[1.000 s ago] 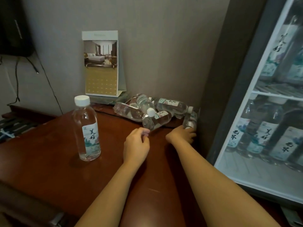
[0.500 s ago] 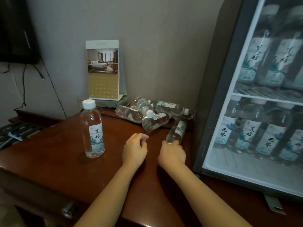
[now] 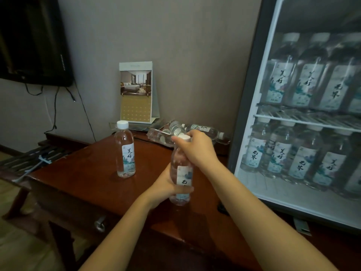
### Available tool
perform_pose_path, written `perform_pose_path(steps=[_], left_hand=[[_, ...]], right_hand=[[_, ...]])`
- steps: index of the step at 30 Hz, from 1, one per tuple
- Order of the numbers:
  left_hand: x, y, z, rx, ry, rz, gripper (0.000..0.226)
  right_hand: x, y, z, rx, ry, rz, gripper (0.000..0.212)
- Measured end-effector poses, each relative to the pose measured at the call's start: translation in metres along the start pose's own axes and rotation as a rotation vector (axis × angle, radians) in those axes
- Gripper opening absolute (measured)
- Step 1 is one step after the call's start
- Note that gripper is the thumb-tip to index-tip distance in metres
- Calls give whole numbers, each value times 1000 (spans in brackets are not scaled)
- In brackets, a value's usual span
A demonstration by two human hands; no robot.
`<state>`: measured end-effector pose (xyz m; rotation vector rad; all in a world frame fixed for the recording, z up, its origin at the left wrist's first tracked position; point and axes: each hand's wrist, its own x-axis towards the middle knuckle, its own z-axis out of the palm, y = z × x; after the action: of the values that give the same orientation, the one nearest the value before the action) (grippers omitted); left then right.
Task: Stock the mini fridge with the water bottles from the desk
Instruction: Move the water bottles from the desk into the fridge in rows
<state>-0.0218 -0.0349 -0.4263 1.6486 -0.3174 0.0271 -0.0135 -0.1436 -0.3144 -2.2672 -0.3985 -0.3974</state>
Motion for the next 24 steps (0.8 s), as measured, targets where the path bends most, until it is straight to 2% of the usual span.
perform_pose_path(steps=[3, 6, 11, 16, 18, 21, 24], left_hand=[[-4, 5, 1, 30, -46, -48, 72], [-7, 6, 3, 71, -68, -89, 81], [-17, 2, 12, 84, -115, -133, 94], [-28, 2, 19, 121, -53, -121, 80], [-34, 7, 22, 134, -55, -117, 73], [-42, 15, 30, 132, -74, -99, 65], [-46, 31, 45, 96, -91, -37, 64]], right_hand=[[1, 11, -12, 112, -64, 77, 45], [-7, 16, -18, 202, -105, 84, 41], [-9, 17, -15, 110, -8, 22, 45], [-23, 22, -16, 75, 23, -23, 45], [-32, 33, -21, 164, -53, -6, 43], [-52, 60, -37, 277, -271, 50, 41], [-76, 87, -51, 328, -409, 66, 41]])
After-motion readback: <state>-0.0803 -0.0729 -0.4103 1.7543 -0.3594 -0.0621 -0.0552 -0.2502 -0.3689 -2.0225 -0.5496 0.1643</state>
